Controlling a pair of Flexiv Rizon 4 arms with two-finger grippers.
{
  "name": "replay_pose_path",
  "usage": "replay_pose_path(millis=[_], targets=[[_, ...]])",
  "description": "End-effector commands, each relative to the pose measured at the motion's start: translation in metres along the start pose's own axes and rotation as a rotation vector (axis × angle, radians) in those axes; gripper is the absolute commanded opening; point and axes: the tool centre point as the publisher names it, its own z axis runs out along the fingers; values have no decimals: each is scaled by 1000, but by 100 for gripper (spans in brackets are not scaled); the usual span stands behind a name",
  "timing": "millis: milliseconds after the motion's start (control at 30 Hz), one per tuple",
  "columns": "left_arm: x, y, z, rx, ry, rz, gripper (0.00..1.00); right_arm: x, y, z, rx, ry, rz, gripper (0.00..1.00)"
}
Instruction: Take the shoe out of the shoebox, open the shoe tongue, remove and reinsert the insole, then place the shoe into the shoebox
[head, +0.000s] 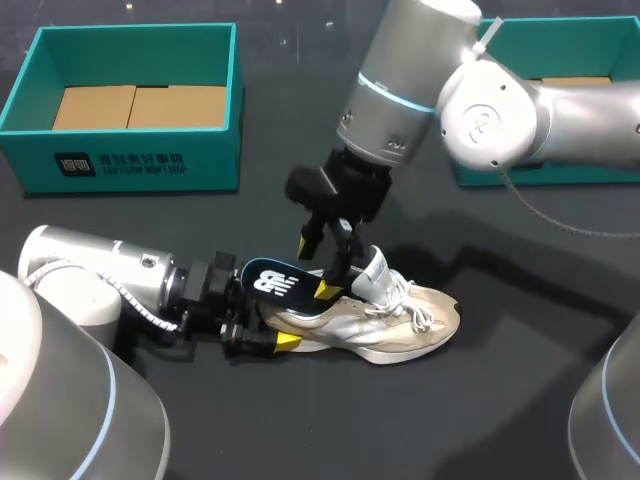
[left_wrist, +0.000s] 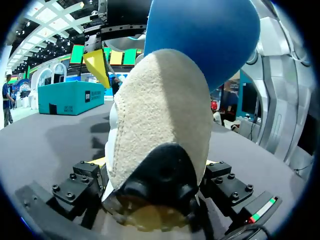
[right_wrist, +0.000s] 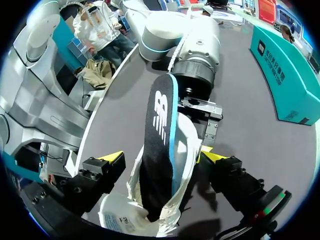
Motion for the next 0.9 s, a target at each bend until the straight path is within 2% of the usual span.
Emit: replay_pose_path(millis=[33, 133, 467, 533, 633, 733, 900], targets=[[-1, 3, 0, -1, 0, 0, 0, -11, 2, 8, -8, 60, 17, 87], [-1, 3, 0, -1, 0, 0, 0, -10, 3, 11, -14, 83, 38, 79], [-1, 3, 0, -1, 0, 0, 0, -4, 6, 16, -19, 131, 125, 67], [-1, 3, 0, -1, 0, 0, 0, -2, 6, 19, -24, 141, 141, 62], [-1, 3, 0, -1, 0, 0, 0, 1, 5, 22, -63, 155, 152, 59], [-1, 3, 0, -1, 0, 0, 0, 3, 5, 24, -84, 167, 168, 50], [-1, 3, 0, -1, 0, 0, 0, 6, 6, 26, -104, 181, 206, 49]])
